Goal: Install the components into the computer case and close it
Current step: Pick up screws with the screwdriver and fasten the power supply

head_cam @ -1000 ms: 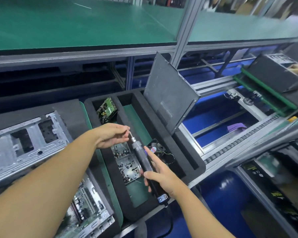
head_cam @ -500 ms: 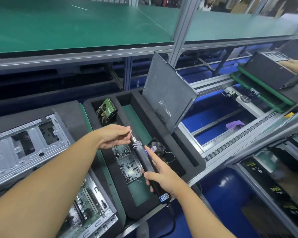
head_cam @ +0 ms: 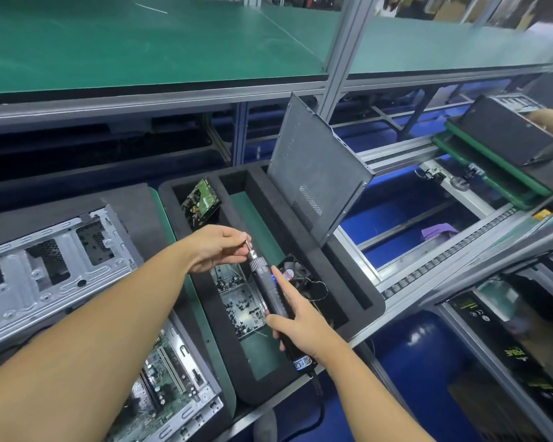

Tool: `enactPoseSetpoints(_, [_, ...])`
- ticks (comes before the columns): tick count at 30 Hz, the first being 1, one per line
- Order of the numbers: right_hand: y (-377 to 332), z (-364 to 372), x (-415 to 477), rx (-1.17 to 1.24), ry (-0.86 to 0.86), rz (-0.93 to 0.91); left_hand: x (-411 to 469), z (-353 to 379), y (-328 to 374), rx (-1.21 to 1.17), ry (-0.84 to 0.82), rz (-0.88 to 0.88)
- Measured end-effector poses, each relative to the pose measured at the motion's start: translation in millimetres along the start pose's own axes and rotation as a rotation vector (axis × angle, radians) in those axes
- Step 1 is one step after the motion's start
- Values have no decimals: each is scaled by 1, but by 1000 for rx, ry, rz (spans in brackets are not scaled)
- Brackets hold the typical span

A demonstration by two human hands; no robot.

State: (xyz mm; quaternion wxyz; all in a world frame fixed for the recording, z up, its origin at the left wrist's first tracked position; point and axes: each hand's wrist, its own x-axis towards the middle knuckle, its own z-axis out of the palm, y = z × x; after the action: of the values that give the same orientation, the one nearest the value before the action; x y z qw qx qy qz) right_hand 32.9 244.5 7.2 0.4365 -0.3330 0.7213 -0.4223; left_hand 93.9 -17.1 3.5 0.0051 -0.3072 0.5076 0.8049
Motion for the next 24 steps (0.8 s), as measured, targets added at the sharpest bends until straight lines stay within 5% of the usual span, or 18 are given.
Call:
enactPoseSetpoints(18, [7,0,0,237,26,-85,-20,8,13,-145,-353,34])
enactPoseSetpoints(24, [9,-1,1,280,17,-81,-21,8,13,-131,-354,55])
